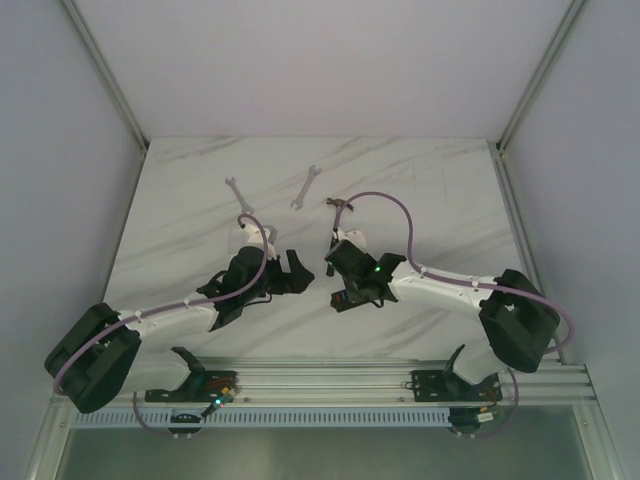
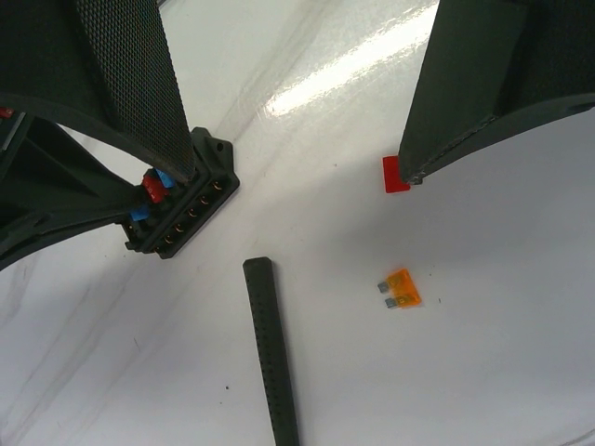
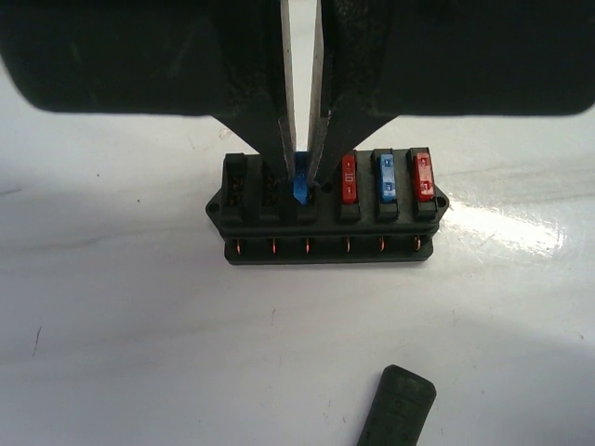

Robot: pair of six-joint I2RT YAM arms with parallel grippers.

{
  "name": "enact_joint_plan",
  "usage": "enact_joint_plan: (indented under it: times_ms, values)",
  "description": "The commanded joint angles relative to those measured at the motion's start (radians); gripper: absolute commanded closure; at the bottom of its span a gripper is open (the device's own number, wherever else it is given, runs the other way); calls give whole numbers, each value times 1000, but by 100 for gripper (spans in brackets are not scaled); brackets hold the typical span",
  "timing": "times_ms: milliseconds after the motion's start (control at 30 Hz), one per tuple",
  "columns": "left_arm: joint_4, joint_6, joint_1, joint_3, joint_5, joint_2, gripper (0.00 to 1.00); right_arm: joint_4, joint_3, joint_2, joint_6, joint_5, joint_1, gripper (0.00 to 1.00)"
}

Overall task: Snap on the fuse box
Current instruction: Install the fuse at the fuse box base.

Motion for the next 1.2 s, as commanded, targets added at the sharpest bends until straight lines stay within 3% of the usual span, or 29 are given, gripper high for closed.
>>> enact_joint_plan:
  times_ms: [0, 1167]
  values:
    - [-9, 0, 4, 26, 12, 10, 0, -28, 34, 6, 3, 21, 7, 100]
    - [-25, -1, 4, 21, 5, -3, 0, -41, 69, 25, -13, 11, 8, 100]
